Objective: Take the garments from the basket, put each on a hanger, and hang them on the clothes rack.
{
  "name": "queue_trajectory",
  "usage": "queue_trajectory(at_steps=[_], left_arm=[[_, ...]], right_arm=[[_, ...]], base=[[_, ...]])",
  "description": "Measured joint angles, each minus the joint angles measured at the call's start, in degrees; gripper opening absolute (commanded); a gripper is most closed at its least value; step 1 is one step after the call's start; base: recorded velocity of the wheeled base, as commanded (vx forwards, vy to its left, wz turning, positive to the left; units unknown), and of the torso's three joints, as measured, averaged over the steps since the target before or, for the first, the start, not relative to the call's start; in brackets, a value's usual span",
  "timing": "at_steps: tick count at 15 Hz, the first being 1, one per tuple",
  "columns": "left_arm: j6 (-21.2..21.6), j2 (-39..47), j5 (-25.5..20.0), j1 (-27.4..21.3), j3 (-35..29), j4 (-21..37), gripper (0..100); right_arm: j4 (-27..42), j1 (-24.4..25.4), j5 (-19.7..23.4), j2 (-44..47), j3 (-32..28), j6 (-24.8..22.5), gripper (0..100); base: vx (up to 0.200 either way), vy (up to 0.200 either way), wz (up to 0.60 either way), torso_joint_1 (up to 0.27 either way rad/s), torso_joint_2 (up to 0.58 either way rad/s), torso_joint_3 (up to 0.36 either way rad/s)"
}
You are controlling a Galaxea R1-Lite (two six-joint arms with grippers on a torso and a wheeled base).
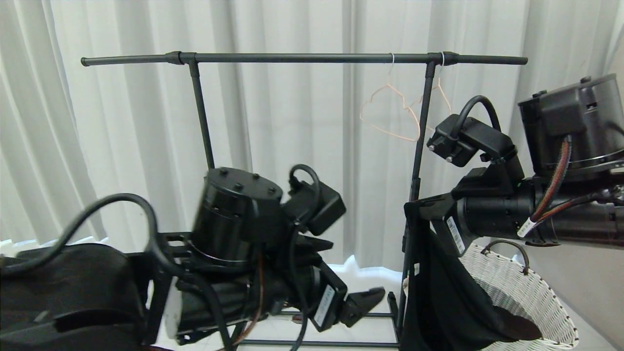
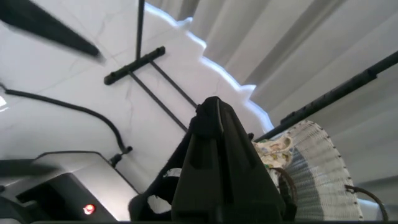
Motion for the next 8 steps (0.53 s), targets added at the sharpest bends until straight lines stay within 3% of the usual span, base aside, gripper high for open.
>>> queue_trajectory(at_steps=[3, 8], left_arm=[[-0.3, 7.7, 0.1, -2.3, -3.7, -6.8, 100], [-1.0, 14.5, 0.3, -0.5, -5.2, -7.9, 100]], right_arm=[[0.0, 0.9, 0.0, 0.0, -0.6, 0.6, 0], [0.0, 1.0, 0.0, -0.1, -0.9, 0.7, 0]], base=[[0.000, 0.000, 0.00, 0.000, 0.00, 0.000], [0.000, 0.000, 0.00, 0.000, 0.00, 0.000]])
